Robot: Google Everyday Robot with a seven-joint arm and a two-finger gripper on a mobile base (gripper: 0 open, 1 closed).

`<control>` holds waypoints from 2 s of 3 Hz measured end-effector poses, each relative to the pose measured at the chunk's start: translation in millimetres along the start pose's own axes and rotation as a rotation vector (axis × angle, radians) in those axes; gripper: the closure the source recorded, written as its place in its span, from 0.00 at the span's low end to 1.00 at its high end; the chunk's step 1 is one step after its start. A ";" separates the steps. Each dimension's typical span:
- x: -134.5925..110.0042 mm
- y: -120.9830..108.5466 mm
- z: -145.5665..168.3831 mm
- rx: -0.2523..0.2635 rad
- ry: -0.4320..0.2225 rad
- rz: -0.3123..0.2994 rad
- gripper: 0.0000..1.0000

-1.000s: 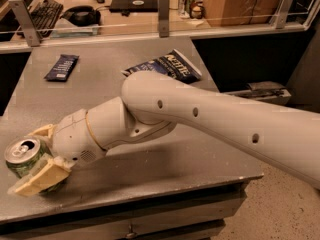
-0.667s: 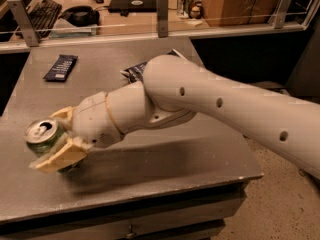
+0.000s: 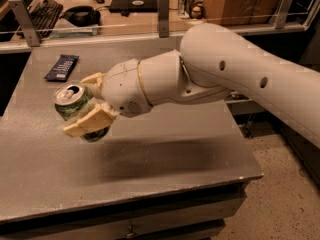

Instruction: Move green can near rxbar blueberry

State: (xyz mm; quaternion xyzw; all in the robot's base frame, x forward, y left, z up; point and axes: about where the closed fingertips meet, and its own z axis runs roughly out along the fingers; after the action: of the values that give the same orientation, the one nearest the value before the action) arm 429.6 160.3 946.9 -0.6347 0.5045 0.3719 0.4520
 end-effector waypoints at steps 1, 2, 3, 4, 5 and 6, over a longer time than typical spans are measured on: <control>5.3 -24.1 -0.4 0.031 -0.010 -0.017 1.00; 23.0 -70.7 -2.0 0.050 -0.002 -0.028 1.00; 40.8 -142.0 6.2 0.071 0.000 -0.048 1.00; 53.6 -219.5 25.5 0.118 -0.020 -0.035 1.00; 65.8 -252.7 45.6 0.166 -0.029 0.001 1.00; 78.9 -267.9 67.6 0.204 -0.048 0.047 1.00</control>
Offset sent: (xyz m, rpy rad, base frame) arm 0.1852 -0.0081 0.0047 0.0134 -0.1306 -0.0713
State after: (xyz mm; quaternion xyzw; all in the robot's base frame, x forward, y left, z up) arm 707.0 222.5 905.6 -0.5643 0.5435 0.3440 0.5176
